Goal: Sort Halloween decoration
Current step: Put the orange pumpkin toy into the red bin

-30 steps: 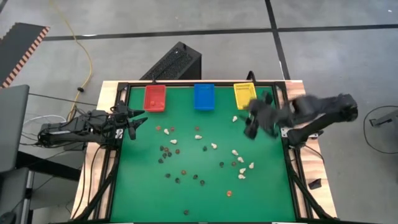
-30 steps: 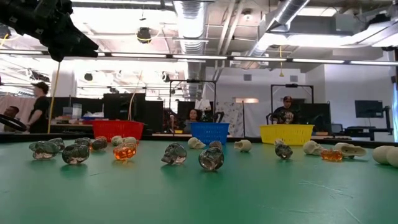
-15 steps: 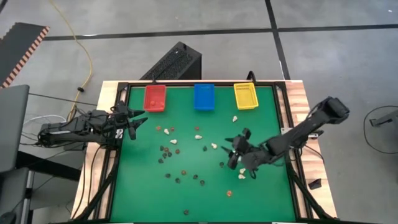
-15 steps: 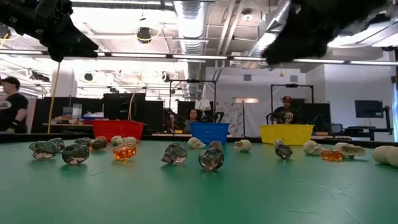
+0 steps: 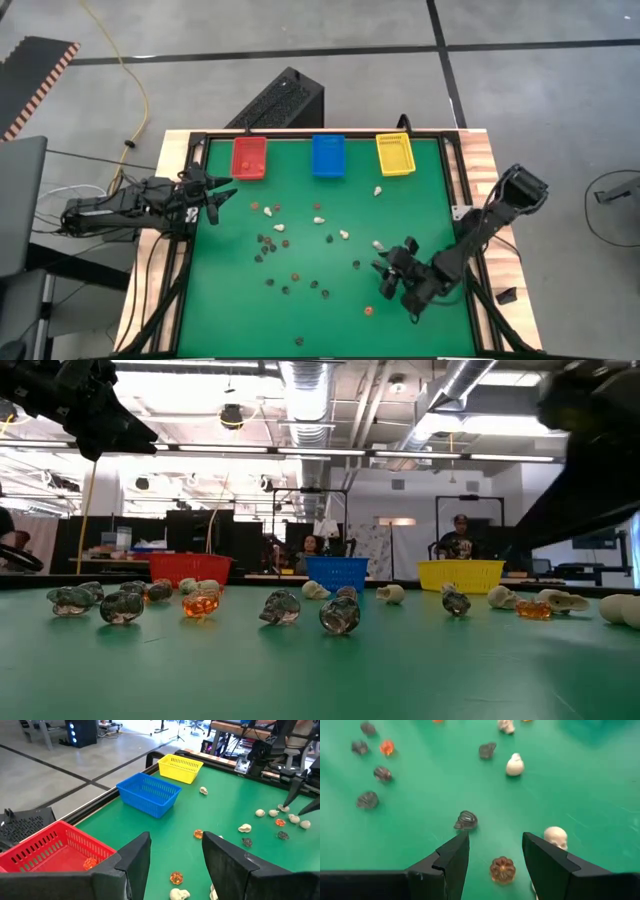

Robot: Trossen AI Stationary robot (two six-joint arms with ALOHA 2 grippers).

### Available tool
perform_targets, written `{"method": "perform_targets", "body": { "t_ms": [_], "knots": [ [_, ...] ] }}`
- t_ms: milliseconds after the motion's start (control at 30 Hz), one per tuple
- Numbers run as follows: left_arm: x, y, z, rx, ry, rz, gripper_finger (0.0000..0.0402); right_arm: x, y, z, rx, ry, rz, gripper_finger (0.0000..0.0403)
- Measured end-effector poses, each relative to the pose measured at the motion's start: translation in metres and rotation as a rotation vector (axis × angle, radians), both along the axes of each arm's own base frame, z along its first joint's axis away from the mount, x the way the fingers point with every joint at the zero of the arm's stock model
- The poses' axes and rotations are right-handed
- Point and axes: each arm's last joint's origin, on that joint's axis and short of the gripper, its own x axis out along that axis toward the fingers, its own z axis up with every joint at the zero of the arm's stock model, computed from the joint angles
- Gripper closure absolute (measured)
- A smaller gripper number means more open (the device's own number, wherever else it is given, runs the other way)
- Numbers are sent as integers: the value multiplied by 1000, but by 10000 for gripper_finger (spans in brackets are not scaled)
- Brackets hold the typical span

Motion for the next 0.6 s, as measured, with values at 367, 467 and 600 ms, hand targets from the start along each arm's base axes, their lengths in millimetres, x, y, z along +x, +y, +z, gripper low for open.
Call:
{"method": "perform_targets", "body": {
  "t_ms": [367, 467, 600],
  "knots": [
    [0, 0, 0, -2, -1, 0, 233, -9, 0, -5, 20, 28, -40, 189],
    [0, 0, 0, -2, 0, 0, 233, -7, -5, -7, 54, 105, -40, 189],
    [0, 0, 0, -3, 1, 1, 233, -4, -9, -8, 68, 153, -25, 187]
  ]
}}
